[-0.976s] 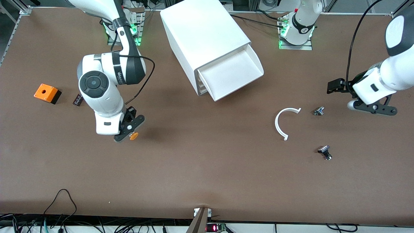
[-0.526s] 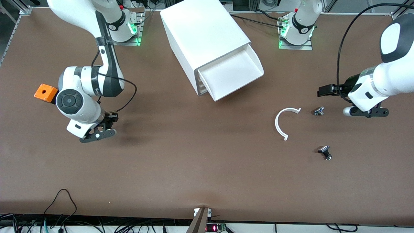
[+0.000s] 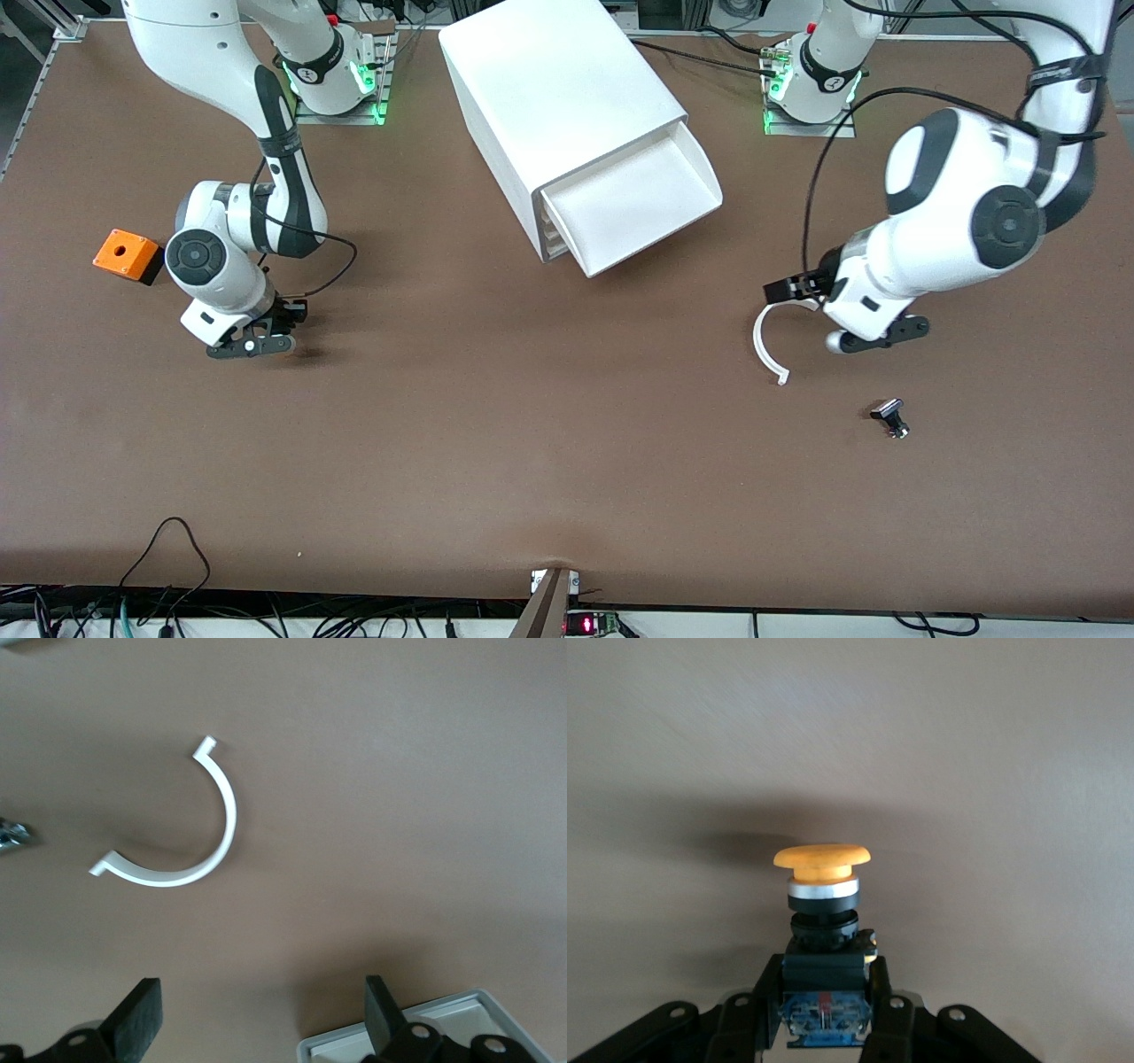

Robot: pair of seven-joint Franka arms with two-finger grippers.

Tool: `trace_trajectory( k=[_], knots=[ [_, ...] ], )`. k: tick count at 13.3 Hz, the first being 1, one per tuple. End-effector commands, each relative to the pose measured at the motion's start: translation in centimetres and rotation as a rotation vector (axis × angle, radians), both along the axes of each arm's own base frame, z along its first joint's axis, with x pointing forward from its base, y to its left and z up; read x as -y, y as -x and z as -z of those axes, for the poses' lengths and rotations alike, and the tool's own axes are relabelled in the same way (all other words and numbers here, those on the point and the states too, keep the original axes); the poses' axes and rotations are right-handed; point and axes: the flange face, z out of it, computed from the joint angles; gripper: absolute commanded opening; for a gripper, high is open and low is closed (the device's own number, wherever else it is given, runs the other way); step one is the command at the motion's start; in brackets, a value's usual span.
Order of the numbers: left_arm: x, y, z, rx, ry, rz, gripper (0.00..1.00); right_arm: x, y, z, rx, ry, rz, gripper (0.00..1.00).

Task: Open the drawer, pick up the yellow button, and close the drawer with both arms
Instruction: 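Push the drawer shut with the left gripper while the right gripper lowers the button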

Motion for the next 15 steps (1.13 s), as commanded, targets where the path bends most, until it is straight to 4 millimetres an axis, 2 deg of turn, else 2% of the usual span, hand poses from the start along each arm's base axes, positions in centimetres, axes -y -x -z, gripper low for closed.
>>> trace_trajectory(
  k=[1,2,3,5,7,8,11,15],
  knots=[
    [3.8,2.5,1.4,-0.008,-0.008,-0.057,1.00,2.1,1.2,-1.1,0.014,-0.041,-0.007,0.32],
    [5.6,3.3,1.6,-0.002,-0.010,-0.095,1.00,2.8,1.2,-0.9,0.009,-0.039,-0.003,0.34],
    [6.7,4.0,2.4,0.002,-0.018,-0.132,1.00,3.6,1.2,-0.9,0.008,-0.039,0.000,0.43],
    [8.6,5.3,3.9,0.015,-0.018,-0.154,1.00,3.7,1.1,-1.1,0.010,-0.041,0.012,1.00],
    [9.3,6.3,4.8,0.013,-0.018,-0.179,1.00,3.4,0.8,-1.9,0.021,-0.052,0.020,1.00],
    [10.7,7.2,5.0,0.006,-0.015,-0.157,1.00,3.2,0.6,-2.7,0.035,-0.061,0.034,1.00],
    [12.5,9.4,5.7,-0.020,-0.029,-0.147,1.00,2.2,-1.1,-6.1,0.030,-0.091,0.085,1.00],
    [14.1,12.3,6.5,-0.063,-0.026,-0.120,1.00,0.1,-5.1,-14.4,-0.050,-0.120,0.075,1.00]
  ],
)
